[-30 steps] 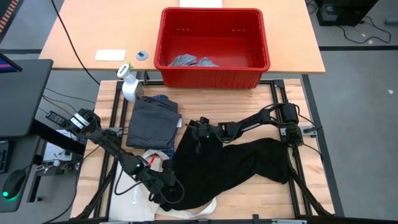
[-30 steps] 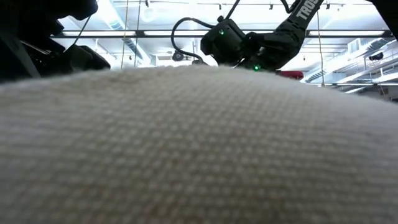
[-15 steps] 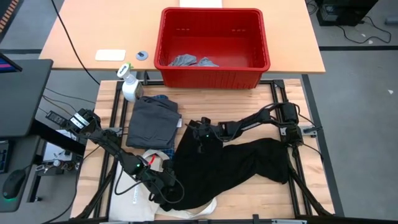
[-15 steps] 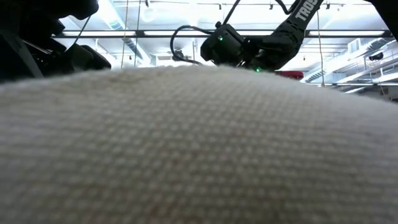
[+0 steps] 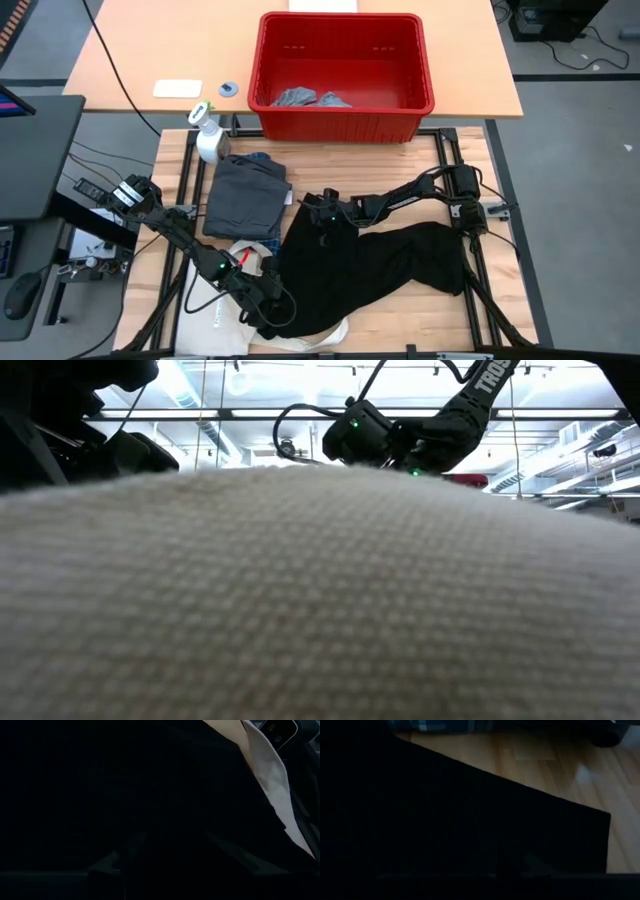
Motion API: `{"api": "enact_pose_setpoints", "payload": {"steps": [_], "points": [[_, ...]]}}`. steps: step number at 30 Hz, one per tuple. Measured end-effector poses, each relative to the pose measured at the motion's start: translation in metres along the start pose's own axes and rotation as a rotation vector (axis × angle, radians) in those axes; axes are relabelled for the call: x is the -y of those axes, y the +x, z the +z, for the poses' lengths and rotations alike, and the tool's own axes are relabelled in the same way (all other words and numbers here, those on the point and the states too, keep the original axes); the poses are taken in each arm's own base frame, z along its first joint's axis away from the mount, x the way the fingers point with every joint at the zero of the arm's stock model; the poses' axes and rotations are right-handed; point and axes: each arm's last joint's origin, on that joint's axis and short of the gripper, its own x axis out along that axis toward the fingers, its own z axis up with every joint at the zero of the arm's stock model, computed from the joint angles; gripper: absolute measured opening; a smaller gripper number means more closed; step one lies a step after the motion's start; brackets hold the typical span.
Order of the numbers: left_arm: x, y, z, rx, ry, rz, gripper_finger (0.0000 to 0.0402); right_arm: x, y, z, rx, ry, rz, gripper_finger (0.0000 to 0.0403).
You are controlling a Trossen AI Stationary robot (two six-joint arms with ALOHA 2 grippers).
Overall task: Fold Laundry from Bin
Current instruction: Fold the black shirt
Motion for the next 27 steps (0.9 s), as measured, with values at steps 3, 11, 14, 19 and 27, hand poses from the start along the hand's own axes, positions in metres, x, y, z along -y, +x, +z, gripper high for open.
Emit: {"api": "enact_pose_setpoints", "payload": {"steps": [3,11,14,19,27], "points": [[0.0,0.0,0.0,-0.001,0.0,0.0,0.0189,-0.005,-0.002,0.001,0.006,-0.019,-0.027,0.0005],[0.0,0.0,-0.001,-0.006,0.007,0.003,0.0189,-0.022,-0.036,0.038,0.108,-0.097,-0.073,0.0002],[0.0,0.0,-0.001,-0.006,0.009,0.002,0.0189,-0.025,-0.049,0.049,0.121,-0.125,-0.092,0.0002],[0.0,0.0,0.0,-0.004,0.015,0.001,0.0189,-0.02,-0.056,0.054,0.085,-0.158,-0.222,0.0001],[0.0,0.0,0.001,0.008,0.018,-0.004,0.0189,0.003,-0.061,0.083,0.223,-0.193,-0.371,0.0001]]}}
